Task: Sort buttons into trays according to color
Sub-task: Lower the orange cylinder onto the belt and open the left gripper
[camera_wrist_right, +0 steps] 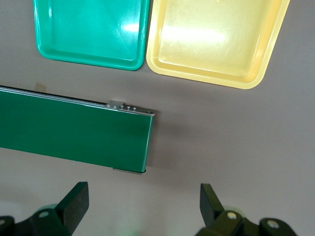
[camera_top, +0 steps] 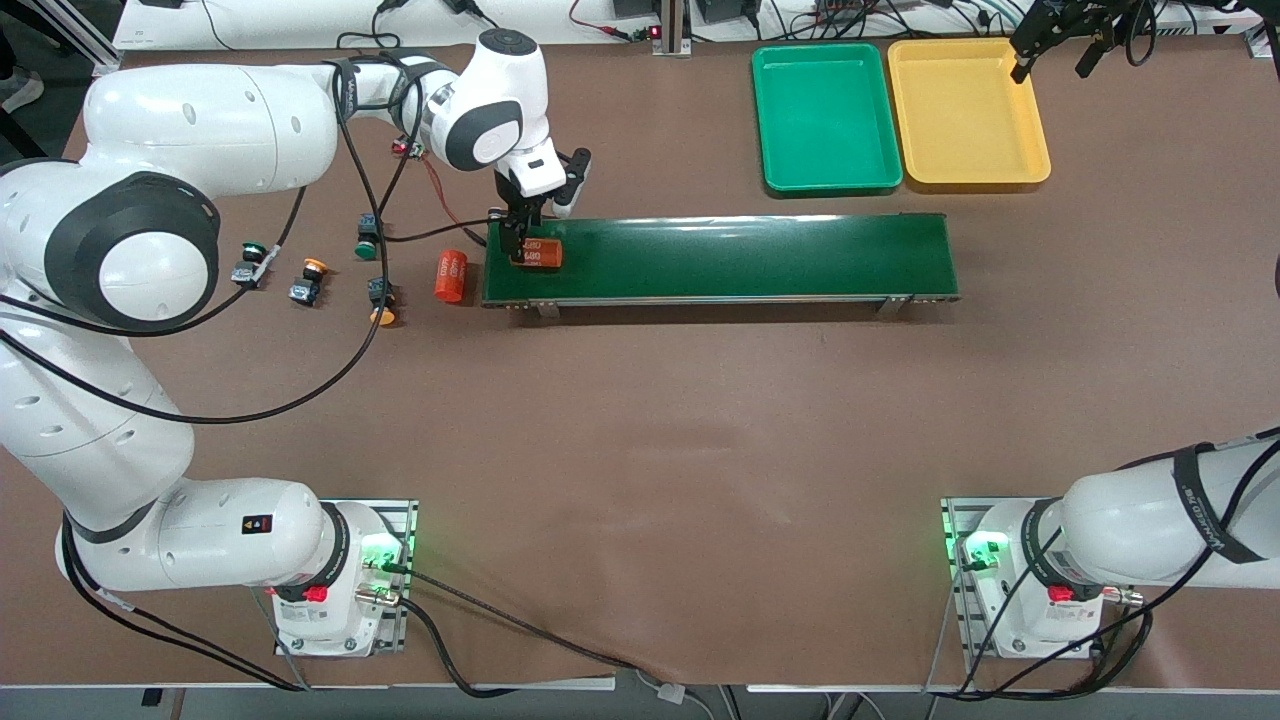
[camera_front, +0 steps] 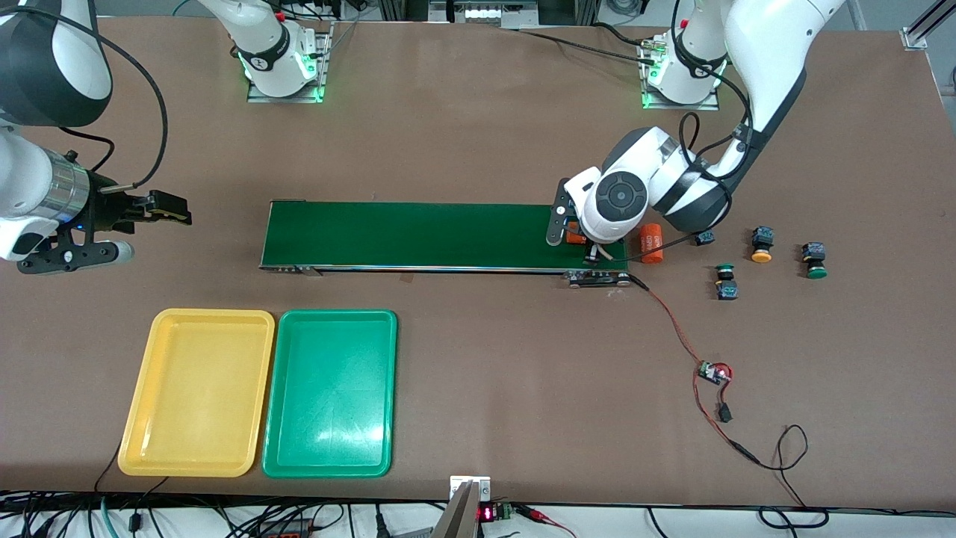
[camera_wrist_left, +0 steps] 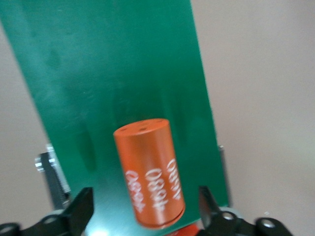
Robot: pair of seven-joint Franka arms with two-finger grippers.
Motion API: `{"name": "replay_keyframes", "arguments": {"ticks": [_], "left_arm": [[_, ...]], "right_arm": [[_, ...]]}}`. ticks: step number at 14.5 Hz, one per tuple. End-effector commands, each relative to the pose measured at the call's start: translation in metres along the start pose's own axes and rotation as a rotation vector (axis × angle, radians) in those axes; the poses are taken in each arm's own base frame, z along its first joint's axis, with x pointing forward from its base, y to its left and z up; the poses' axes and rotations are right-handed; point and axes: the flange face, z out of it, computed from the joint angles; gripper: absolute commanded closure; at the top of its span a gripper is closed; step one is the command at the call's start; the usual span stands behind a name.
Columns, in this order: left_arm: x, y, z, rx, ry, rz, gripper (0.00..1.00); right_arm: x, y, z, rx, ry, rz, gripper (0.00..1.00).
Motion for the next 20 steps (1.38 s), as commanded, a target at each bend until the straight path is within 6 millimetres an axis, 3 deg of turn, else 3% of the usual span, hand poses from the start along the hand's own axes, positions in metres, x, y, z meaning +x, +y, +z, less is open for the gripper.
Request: {"name": "replay_keyframes", "arguments": {"ticks": [1, 5, 9, 14, 16, 19, 20], "left_arm": [[-0.012, 0.0, -0.051, 0.117, -0.076, 0.006, 0.0], [-0.081, -0.023, -0.062, 0.126, -0.049, -0.121, 0.0], [-0.168, -0.041, -0.058, 0.066, -0.039, -0.373, 0.0], [-0.243, -0.048, -0.063, 0.085, -0.033, -0.661, 0.0], [-0.253, -0.05, -0.068, 0.099, -0.031, -0.719, 0.0], [-0.31, -0.057, -0.067, 0.244, -0.01, -0.846, 0.0], [-0.316, -0.058, -0.061, 0.271, 0.01, -0.867, 0.0]], "right_arm": [[-0.002, 0.002, -0.002, 0.016, -0.005, -0.008, 0.0], [-0.002, 0.003, -0.002, 0.016, -0.003, -0.007, 0.0], [-0.002, 0.003, -0.002, 0.016, -0.003, -0.007, 0.0], [-0.002, 0.002, -0.001, 0.016, -0.006, -0.008, 0.0], [-0.001, 0.001, -0.001, 0.041, -0.004, -0.007, 0.0], [-0.002, 0.006, 0.002, 0.075, -0.006, 0.008, 0.0], [-0.002, 0.006, 0.002, 0.076, -0.005, 0.008, 0.0]]}}
